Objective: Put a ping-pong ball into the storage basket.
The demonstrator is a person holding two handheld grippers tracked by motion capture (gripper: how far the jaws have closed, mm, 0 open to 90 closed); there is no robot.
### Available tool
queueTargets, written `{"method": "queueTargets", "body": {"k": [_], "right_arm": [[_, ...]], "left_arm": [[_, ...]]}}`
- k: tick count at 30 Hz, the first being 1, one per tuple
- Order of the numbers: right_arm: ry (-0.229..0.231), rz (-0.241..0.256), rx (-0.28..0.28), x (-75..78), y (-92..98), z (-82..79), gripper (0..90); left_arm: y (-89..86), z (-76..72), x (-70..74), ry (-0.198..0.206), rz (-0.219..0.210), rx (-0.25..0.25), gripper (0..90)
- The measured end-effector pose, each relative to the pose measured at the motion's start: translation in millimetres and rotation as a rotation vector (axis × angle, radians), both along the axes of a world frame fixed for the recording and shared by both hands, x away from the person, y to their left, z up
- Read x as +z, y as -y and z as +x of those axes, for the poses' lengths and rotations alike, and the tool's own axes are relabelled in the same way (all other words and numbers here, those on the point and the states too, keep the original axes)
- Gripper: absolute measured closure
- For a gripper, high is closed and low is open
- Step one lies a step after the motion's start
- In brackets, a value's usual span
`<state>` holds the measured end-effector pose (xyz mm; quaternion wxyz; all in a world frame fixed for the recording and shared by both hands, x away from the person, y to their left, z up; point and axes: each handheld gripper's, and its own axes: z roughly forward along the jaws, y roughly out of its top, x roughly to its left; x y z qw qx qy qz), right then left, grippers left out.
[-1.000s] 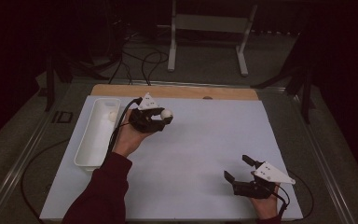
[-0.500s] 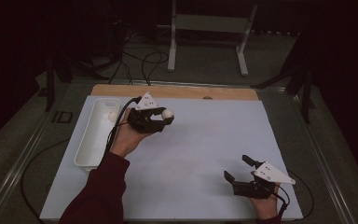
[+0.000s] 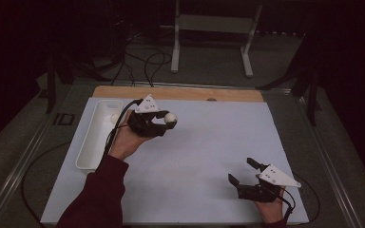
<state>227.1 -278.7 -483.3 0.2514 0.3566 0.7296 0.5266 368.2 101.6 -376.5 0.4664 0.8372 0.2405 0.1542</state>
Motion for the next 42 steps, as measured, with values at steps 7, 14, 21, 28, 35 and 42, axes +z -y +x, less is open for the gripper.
{"method": "queueTargets", "body": {"k": [7, 14, 21, 28, 35, 42], "right_arm": [[-0.002, -0.002, 0.0, -0.2, -0.4, 0.0, 8.6], [-0.004, -0.002, 0.0, -0.3, -0.5, 0.1, 8.6], [-0.006, -0.002, 0.0, -0.5, -0.6, 0.2, 8.6], [-0.006, -0.001, 0.001, -0.5, -0.9, 0.3, 8.6], [-0.008, -0.002, 0.001, -0.7, -0.8, 0.7, 8.6], [-0.008, -0.002, 0.001, -0.7, -0.9, 0.6, 8.6]], "left_arm": [[-5.6, -1.8, 2.5, -0.002, 0.004, -0.001, 51.2], [-9.8, -3.5, 4.4, -0.001, 0.003, -0.005, 51.2], [-14.4, -3.8, 5.1, -0.003, 0.002, -0.003, 51.2], [-17.7, -4.4, 5.3, -0.004, 0.009, -0.005, 51.2], [-21.5, -5.0, 6.7, -0.001, 0.007, -0.009, 51.2], [-25.0, -6.6, 8.2, 0.003, 0.011, -0.012, 51.2]]}}
